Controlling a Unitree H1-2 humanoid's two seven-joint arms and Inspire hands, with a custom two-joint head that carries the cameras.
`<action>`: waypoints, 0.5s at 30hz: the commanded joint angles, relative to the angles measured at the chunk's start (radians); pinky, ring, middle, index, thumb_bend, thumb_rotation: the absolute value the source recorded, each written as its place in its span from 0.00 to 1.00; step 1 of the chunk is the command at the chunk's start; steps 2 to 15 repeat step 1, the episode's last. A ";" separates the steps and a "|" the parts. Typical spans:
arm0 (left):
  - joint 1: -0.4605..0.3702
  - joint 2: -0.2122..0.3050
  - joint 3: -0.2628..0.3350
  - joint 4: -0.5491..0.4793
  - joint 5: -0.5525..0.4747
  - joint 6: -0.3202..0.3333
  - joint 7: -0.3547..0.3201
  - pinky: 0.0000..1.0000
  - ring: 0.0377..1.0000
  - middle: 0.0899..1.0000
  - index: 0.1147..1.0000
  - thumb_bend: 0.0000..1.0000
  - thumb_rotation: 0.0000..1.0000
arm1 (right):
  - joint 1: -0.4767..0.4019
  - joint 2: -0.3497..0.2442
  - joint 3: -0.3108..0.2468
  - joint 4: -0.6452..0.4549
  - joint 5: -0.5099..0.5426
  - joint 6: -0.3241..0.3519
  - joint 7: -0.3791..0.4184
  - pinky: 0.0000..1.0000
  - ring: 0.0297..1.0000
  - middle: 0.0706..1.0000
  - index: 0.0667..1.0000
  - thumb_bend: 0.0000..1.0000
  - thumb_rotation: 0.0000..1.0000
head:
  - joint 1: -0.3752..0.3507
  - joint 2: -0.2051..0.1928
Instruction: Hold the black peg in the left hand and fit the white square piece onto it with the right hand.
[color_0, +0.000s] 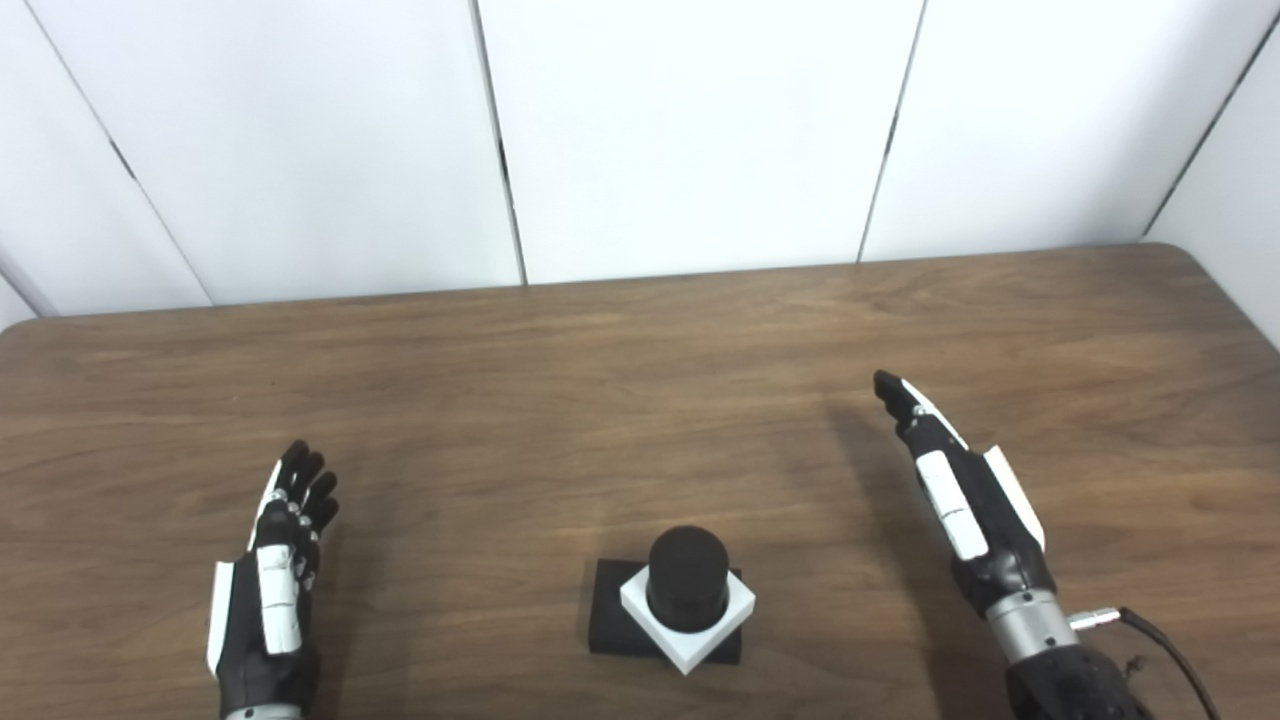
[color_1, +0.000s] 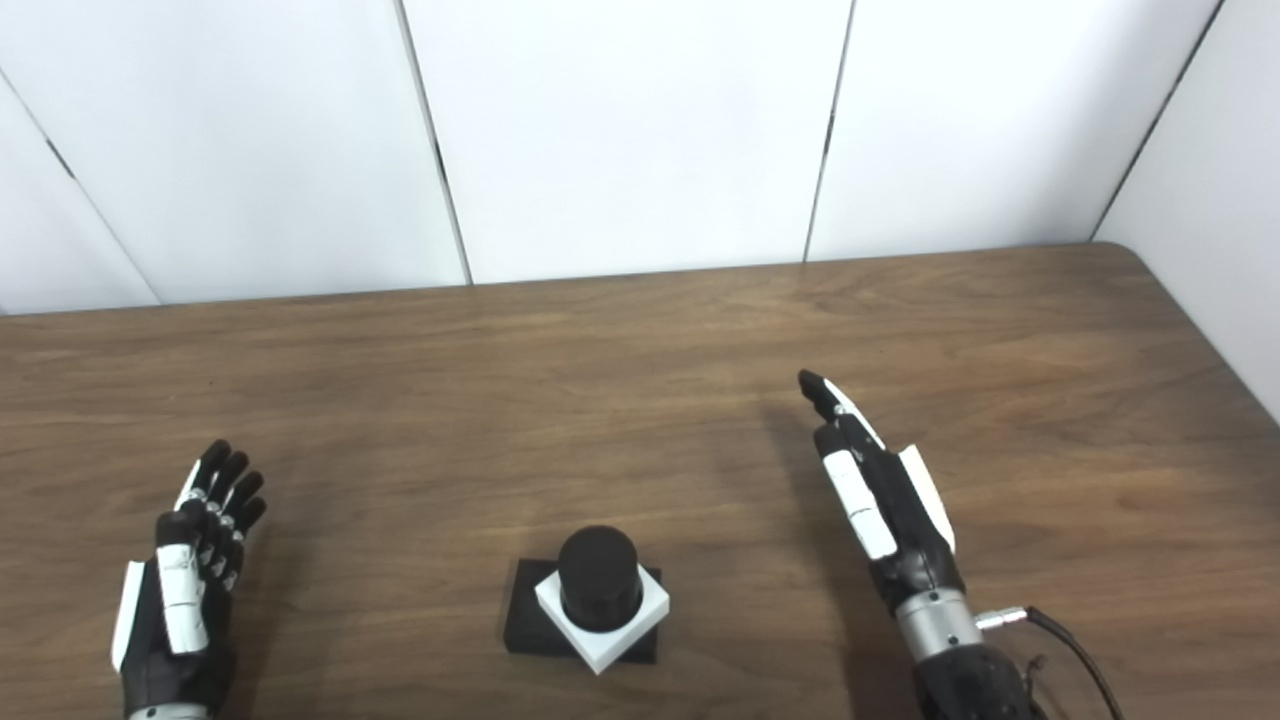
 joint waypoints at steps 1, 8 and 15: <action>0.055 -0.022 -0.015 -0.009 -0.003 -0.018 -0.002 0.94 0.94 0.95 0.95 0.64 0.96 | 0.070 0.045 -0.001 -0.019 0.042 -0.015 -0.026 1.00 0.95 0.91 0.92 0.50 1.00 | -0.003 0.002; 0.055 -0.022 -0.015 -0.009 -0.003 -0.018 -0.002 0.94 0.94 0.95 0.95 0.64 0.96 | 0.070 0.045 -0.001 -0.019 0.042 -0.015 -0.026 1.00 0.95 0.91 0.92 0.50 1.00 | -0.003 0.002; 0.055 -0.022 -0.015 -0.009 -0.003 -0.018 -0.002 0.94 0.94 0.95 0.95 0.64 0.96 | 0.070 0.045 -0.001 -0.019 0.042 -0.015 -0.026 1.00 0.95 0.91 0.92 0.50 1.00 | -0.003 0.002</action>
